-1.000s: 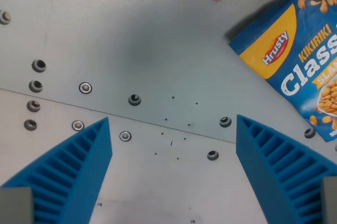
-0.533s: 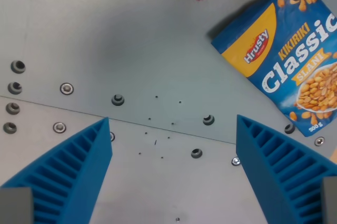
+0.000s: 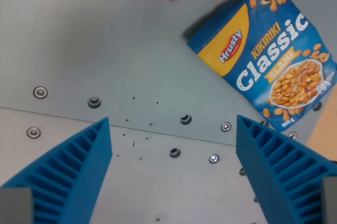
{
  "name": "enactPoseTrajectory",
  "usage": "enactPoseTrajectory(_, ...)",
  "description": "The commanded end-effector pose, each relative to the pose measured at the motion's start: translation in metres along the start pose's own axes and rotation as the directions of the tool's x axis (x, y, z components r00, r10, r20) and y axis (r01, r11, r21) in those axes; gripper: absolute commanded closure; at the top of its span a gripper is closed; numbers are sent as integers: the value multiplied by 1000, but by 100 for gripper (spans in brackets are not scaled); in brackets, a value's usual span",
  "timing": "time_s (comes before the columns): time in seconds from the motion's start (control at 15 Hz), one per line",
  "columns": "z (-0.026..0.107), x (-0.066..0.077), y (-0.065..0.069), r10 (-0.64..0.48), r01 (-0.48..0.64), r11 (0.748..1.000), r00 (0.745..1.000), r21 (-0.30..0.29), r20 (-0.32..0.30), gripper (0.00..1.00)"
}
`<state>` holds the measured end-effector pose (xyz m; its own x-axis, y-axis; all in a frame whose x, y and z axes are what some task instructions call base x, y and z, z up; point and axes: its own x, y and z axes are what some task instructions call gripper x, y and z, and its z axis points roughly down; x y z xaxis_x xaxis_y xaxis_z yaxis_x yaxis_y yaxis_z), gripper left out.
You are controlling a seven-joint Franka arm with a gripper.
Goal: Rotate around gripper negative x
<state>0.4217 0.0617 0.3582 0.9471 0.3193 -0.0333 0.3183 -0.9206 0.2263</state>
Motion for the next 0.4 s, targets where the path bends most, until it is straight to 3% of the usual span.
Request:
enactPoseTrajectory(0.07, 0, -3, -3, 22, -26, 971, 1000, -236, -21, 0)
enactPoseTrajectory(0.4, 0, -3, -3, 22, -27, 953, 1000, -300, -21, 0)
